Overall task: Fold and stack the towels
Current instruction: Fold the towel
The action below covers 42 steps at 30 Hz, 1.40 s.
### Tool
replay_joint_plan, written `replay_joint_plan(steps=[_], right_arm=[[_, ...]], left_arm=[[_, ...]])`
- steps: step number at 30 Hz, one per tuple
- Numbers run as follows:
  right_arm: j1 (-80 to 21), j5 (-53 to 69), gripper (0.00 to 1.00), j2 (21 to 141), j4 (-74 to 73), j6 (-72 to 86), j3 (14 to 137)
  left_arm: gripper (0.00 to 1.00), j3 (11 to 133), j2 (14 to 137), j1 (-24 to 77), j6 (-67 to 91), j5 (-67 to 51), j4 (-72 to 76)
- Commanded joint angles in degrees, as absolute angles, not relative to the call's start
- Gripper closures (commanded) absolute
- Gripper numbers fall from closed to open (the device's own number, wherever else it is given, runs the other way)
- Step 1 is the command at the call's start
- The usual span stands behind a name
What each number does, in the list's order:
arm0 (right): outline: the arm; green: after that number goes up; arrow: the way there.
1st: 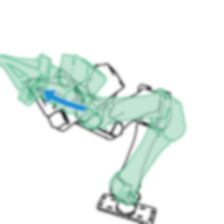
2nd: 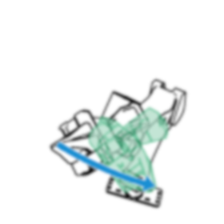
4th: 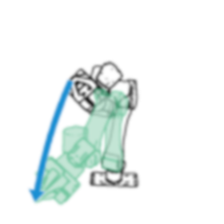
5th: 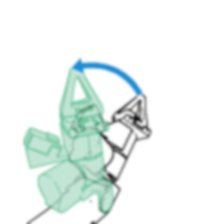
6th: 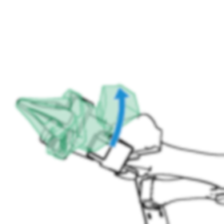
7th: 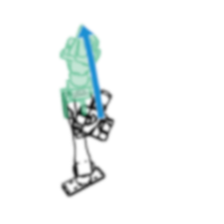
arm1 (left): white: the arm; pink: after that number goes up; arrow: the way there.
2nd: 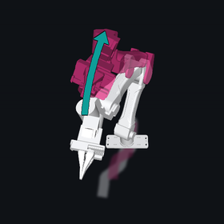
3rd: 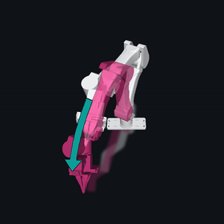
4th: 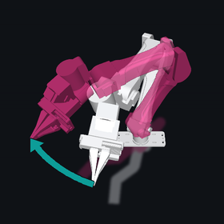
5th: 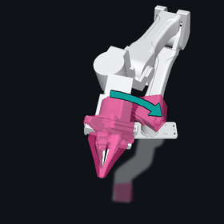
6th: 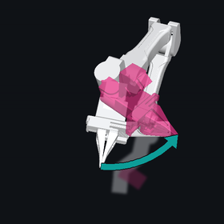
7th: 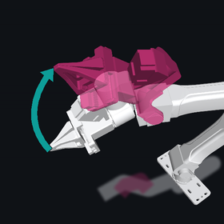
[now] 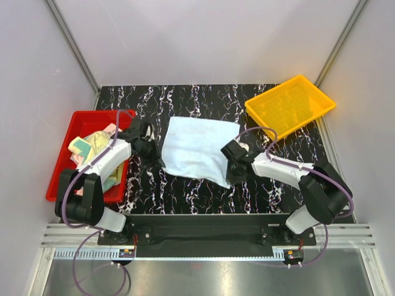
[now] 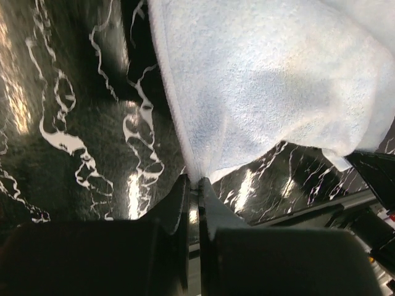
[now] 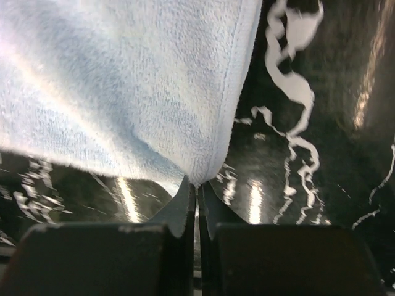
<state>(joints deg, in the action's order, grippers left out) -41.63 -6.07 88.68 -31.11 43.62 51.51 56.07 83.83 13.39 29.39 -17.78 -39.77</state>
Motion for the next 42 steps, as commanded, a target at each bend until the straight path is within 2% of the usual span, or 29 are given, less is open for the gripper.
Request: replay_joint_plan(steps=[1,4,5,6,9,11,16,25,29,31,33,35,42], right_arm=[[-41.5,-3.3,1.0,86.9,-34.0,39.7,47.9],[-41.6,-1.6,0.98,87.1,-30.9,39.3,46.9],[-41.6,-1.3,0.93,87.3,-30.2,39.3,47.1],[-41.5,-0.6,0.81,87.3,-29.3,39.3,47.4],[-41.5,-1.1,0.62,85.6,-27.5,40.5,46.9],[-41.5,-1.9,0.57,84.2,-26.8,42.4,45.9],[-41.5,-3.8,0.55,80.9,-26.6,47.8,42.5],[-41.6,-4.0,0.56,82.7,-23.0,51.6,39.1],[-41.5,-3.7,0.59,83.1,-19.7,52.1,38.8],[-41.6,-3.8,0.68,83.5,-18.7,52.6,38.8],[-41.6,-3.9,0.9,84.4,-18.3,52.2,38.8],[-41.6,-4.5,0.98,84.2,-19.9,51.8,39.5],[-41.6,-9.7,1.0,72.8,-35.2,47.6,41.7]], left_arm=[[1.0,52.0,83.1,14.0,28.3,-20.6,-38.1],[1.0,49.8,84.7,14.2,27.5,-20.8,-37.2],[1.0,49.5,85.1,14.1,27.4,-20.7,-36.7],[1.0,49.4,85.3,14.1,27.3,-20.2,-36.7],[1.0,49.2,85.5,14.1,27.4,-18.7,-36.2],[1.0,49.5,86.0,14.1,27.5,-17.7,-36.5],[1.0,49.8,87.3,14.1,27.4,-16.7,-36.3],[1.0,51.0,87.4,14.2,27.7,-15.8,-36.7],[1.0,50.9,87.3,14.2,28.5,-18.1,-35.1],[1.0,50.9,87.4,14.2,29.0,-18.7,-34.7],[1.0,50.9,87.5,14.1,29.3,-19.2,-34.1],[1.0,51.0,86.8,14.1,29.3,-19.7,-34.1],[1.0,53.5,81.8,14.2,27.6,-16.3,-39.9]])
